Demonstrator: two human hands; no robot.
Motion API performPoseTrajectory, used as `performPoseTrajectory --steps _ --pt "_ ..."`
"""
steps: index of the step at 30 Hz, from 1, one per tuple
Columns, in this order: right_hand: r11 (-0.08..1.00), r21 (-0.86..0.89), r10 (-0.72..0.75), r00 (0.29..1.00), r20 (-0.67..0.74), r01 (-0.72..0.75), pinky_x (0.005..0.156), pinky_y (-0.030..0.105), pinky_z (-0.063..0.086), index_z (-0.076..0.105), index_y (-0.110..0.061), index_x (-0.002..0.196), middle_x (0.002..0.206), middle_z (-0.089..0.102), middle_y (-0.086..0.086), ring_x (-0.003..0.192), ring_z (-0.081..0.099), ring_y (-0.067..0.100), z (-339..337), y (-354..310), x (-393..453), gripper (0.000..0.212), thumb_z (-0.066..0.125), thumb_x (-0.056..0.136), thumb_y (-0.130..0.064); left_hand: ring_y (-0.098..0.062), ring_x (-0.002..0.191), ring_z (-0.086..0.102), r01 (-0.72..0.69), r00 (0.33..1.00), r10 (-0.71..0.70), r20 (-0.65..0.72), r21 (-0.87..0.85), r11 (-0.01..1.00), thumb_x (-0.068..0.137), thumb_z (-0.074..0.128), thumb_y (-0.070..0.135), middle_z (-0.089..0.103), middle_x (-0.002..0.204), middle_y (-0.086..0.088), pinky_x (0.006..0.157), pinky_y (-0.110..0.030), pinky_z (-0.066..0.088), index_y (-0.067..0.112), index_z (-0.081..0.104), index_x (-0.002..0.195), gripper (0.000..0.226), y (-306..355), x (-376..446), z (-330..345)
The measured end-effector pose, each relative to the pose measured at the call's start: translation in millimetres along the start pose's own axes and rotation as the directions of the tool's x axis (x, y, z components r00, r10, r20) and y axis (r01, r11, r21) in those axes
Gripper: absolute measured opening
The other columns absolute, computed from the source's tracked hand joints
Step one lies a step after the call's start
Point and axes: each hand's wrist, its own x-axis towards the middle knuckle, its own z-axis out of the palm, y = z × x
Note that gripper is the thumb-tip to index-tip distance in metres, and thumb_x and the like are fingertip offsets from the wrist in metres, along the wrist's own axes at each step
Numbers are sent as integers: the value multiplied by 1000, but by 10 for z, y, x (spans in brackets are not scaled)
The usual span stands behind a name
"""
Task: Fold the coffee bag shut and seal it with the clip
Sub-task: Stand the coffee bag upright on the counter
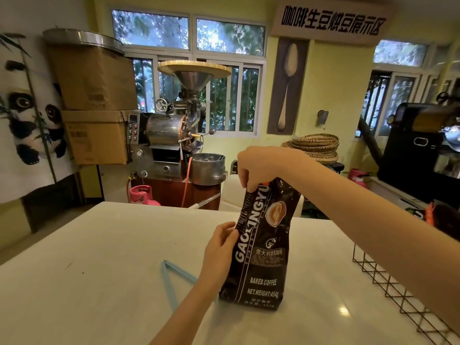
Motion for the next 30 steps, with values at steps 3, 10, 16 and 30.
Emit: performPoseTrajectory --steps 3,10,16,30 --pt "1000 -9 21 999 -42 -22 65 31 54 73 -11 83 84 73 6 76 64 21 41 12 3 12 70 72 -9 -8 80 67 70 997 -71 -15 -49 996 92 44 29 70 89 5 66 -21 47 28 62 91 18 -54 14 77" --pt "999 18 44 997 -63 -43 59 26 49 68 -4 86 74 64 5 67 60 19 33 53 -92 20 66 82 -23 -8 72 69 -3 983 -20 -183 -123 992 85 57 27 74 76 10 63 -24 49 33 70 75 17 -106 9 183" --pt "982 187 25 999 -47 -15 40 -2 35 71 -7 82 50 50 -17 37 46 -20 -125 178 -269 18 65 83 -24 -13 75 70 -88 982 68 -177 -110 990 79 62 34 75 79 5 65 -27 52 29 71 80 10 -114 14 181" --pt "934 342 -49 985 -167 104 46 5 45 66 -14 87 66 64 -6 49 60 -9 -58 172 -199 19 72 76 -28 0 93 62 -335 932 337 -133 41 942 77 59 47 65 100 14 72 -16 52 46 49 96 21 30 -114 146"
